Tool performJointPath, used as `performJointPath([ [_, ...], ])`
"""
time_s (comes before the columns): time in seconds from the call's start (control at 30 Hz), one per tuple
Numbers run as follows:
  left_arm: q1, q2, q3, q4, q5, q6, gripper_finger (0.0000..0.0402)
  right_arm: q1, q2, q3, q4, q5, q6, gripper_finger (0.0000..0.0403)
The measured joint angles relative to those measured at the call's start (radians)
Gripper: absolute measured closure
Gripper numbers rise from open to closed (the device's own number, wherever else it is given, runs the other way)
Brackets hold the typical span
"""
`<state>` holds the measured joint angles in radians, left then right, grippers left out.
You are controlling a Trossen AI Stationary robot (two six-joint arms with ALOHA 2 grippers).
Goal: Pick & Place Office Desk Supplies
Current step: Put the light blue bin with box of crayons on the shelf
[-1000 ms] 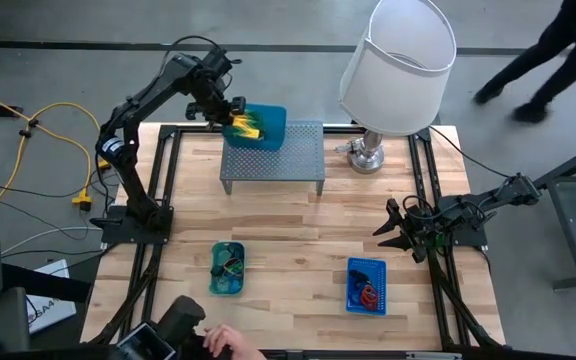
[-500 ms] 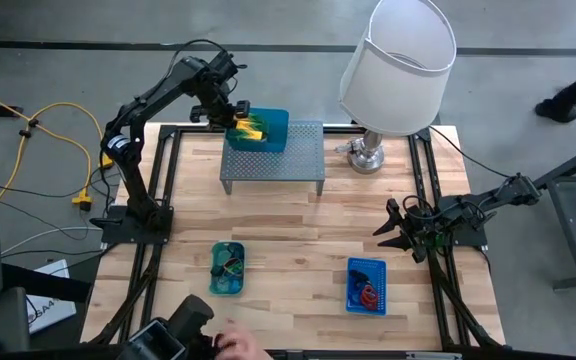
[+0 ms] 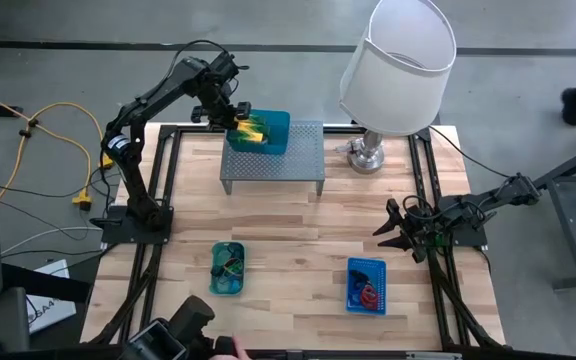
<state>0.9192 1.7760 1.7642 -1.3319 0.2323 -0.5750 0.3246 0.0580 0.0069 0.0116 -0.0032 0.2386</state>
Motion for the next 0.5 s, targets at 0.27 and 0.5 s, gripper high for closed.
performJointPath([
  [0.27, 0.0, 0.0, 0.0, -0.001, 0.0, -0.023, 0.0382, 0.0, 0.0, 0.0, 0.0, 0.0, 0.0, 0.0269],
  [0.5, 0.0, 0.0, 0.0, -0.004, 0.001, -0.024, 0.0366, 0.0, 0.0, 0.0, 0.0, 0.0, 0.0, 0.0269],
])
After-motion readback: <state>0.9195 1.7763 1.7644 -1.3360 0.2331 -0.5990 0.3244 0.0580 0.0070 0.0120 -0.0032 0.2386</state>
